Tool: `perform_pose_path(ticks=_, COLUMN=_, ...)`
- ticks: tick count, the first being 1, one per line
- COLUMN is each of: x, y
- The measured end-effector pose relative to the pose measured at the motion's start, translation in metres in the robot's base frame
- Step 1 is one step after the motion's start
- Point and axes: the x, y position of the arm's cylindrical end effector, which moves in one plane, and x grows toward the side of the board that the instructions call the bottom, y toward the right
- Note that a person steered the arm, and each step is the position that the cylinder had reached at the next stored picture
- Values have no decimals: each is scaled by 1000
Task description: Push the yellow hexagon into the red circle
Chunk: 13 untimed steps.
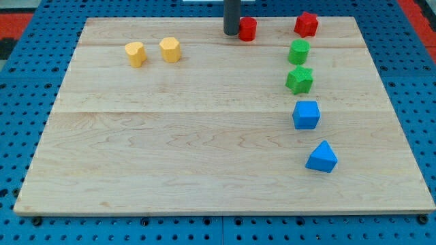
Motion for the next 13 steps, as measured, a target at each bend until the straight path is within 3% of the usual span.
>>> perform_pose_path(ticks=2, x=2, y=67)
perform_pose_path(ticks=3, x=-7, y=33)
perform_pose_path(ticks=5, x=9, y=65)
perform_pose_path(ticks=7, x=95, y=-79)
perform_pose_path(ticks=9, x=120, y=-273)
perform_pose_path(ticks=13, x=64, y=-160)
